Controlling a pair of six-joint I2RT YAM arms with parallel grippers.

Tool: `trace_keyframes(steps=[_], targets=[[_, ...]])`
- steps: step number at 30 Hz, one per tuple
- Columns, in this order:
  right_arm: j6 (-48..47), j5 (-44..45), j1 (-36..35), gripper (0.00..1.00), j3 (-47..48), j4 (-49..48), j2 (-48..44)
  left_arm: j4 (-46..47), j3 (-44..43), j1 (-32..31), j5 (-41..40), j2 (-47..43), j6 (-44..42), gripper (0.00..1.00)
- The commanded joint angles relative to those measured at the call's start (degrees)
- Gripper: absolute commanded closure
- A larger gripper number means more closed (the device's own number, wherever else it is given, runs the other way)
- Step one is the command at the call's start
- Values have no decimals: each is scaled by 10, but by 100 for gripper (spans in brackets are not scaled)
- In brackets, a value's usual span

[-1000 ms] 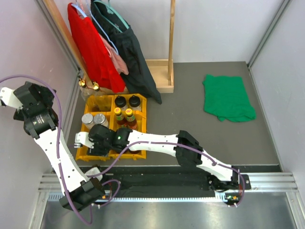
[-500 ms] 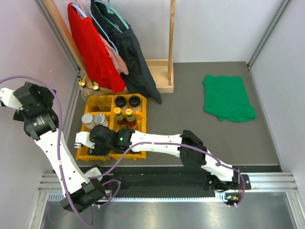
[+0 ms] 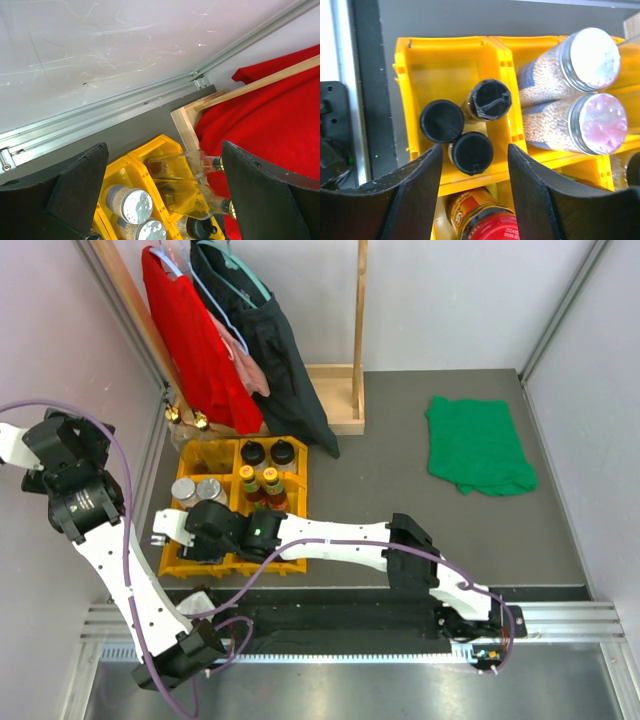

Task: Organize the condiment bottles
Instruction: Place the bottle in the storage box.

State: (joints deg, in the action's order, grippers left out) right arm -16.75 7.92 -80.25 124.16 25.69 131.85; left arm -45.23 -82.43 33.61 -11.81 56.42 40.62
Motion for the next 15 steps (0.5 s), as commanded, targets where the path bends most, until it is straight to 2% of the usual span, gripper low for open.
trace_keyframes(steps=[1, 10, 15], targets=[[11, 36, -11, 46, -8, -30, -47, 1, -19, 5, 11, -9, -2, 1], [46, 67, 16, 45, -58, -47, -78, 9, -12, 4, 33, -15, -4, 1], [66, 75, 39, 45, -108, -64, -132, 24, -3, 5, 68, -18, -26, 1]])
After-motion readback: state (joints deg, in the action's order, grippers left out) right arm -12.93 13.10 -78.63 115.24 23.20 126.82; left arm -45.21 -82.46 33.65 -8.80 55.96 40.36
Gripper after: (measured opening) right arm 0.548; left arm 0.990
